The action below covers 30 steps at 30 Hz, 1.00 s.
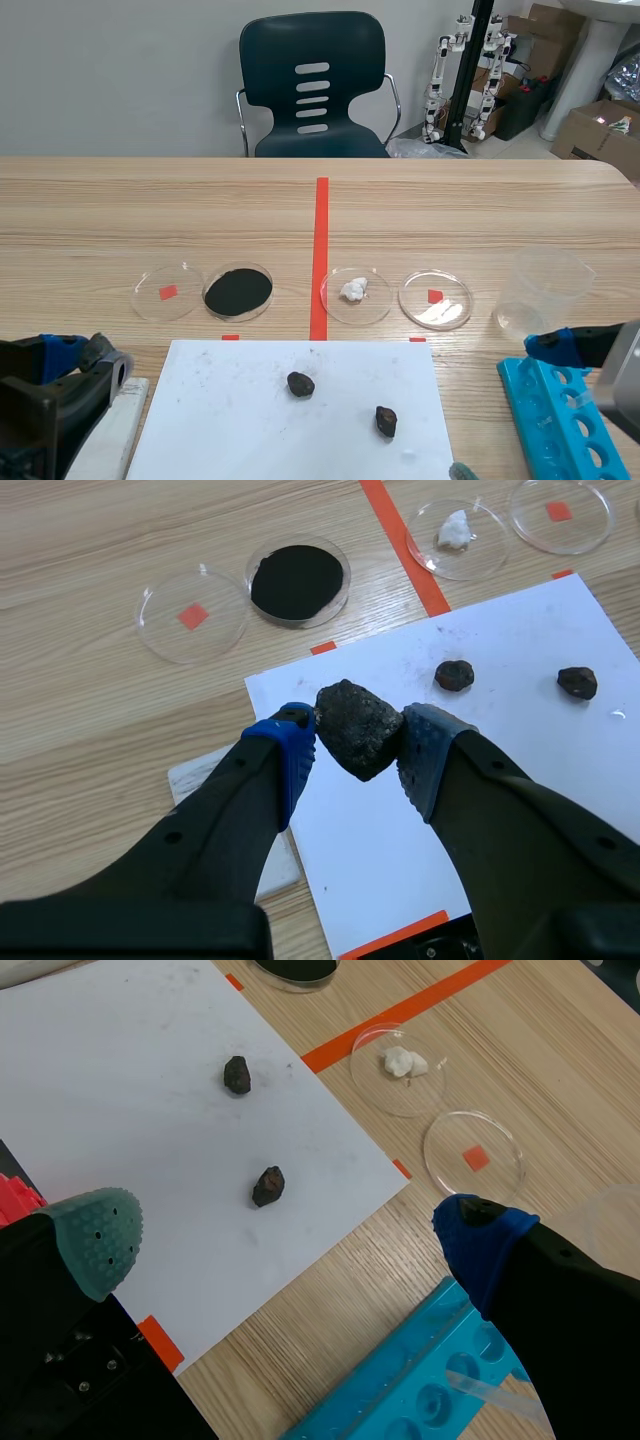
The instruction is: Rub the mineral on the streak plate
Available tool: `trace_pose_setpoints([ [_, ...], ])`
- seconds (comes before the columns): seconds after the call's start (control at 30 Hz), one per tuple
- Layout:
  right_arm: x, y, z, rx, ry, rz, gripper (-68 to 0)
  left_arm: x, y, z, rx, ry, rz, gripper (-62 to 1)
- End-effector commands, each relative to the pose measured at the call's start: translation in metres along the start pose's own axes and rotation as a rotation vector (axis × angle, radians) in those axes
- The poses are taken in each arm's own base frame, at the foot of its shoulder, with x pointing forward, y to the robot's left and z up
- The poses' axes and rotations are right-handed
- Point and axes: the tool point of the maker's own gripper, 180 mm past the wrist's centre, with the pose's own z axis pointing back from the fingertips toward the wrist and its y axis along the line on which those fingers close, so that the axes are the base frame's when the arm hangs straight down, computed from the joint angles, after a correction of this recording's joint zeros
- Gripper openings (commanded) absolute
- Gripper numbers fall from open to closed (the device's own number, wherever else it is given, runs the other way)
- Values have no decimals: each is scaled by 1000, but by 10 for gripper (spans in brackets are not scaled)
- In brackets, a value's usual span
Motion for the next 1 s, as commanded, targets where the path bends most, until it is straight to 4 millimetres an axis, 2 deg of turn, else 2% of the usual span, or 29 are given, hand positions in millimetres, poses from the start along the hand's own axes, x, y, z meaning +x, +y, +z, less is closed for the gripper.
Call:
trace_pose_setpoints([
  [0.0, 10, -1, 0, -6, -34, -1, -67, 7, 0, 1, -1, -25, -8, -509],
  [0.97, 10, -1, 0, -6, -34, -1, -67, 4, 0, 1, 0, -11, -11, -509],
])
